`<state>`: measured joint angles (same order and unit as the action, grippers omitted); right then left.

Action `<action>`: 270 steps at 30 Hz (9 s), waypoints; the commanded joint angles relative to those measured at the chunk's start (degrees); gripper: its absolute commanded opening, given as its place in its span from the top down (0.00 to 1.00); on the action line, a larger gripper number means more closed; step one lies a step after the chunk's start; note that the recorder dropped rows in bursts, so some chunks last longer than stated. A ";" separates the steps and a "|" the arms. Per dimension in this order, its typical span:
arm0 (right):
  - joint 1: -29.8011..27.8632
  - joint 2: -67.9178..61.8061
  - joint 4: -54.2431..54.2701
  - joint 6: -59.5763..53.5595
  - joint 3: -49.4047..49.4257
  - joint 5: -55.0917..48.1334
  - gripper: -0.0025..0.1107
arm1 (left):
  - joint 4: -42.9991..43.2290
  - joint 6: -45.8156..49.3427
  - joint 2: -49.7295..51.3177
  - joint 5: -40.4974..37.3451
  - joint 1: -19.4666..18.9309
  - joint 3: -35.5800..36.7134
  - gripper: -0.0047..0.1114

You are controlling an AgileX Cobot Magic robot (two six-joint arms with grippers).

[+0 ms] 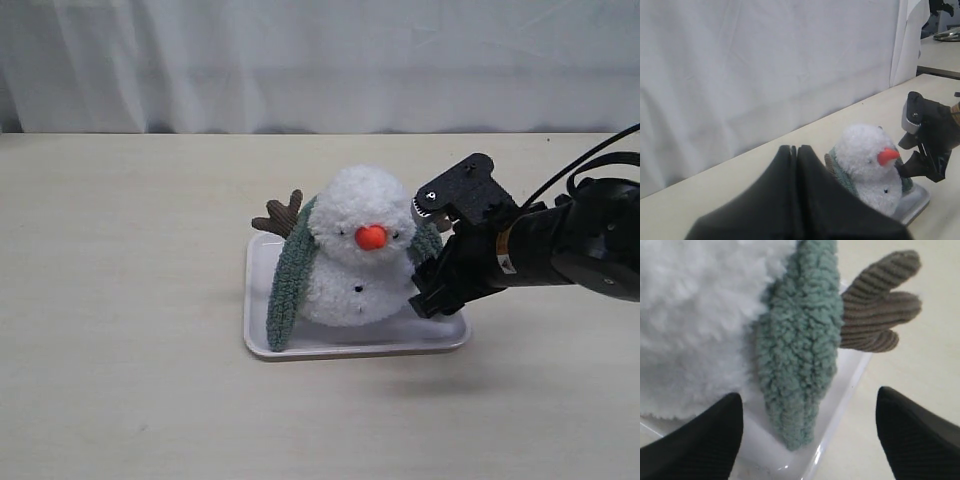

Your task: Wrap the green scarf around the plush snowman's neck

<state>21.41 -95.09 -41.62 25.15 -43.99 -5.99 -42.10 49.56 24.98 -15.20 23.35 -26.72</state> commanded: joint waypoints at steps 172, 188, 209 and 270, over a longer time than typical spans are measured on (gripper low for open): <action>-4.58 -9.06 -27.76 30.56 10.01 37.38 0.40 | -57.84 73.22 80.29 -13.43 0.05 -19.55 0.42; -4.58 -9.06 -27.76 30.56 10.01 37.38 0.40 | -57.84 73.22 85.38 -14.80 0.05 -21.54 0.34; -4.58 -9.06 -27.76 30.01 10.01 37.38 0.41 | -57.84 73.22 87.48 -19.61 0.06 -22.63 0.05; -4.58 -9.06 -27.76 30.01 10.11 37.38 0.41 | -52.95 48.38 93.17 -38.21 0.05 -26.68 0.96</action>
<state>17.00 -104.12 -69.47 55.96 -33.70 31.05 -95.06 98.83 118.40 -50.89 23.35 -53.20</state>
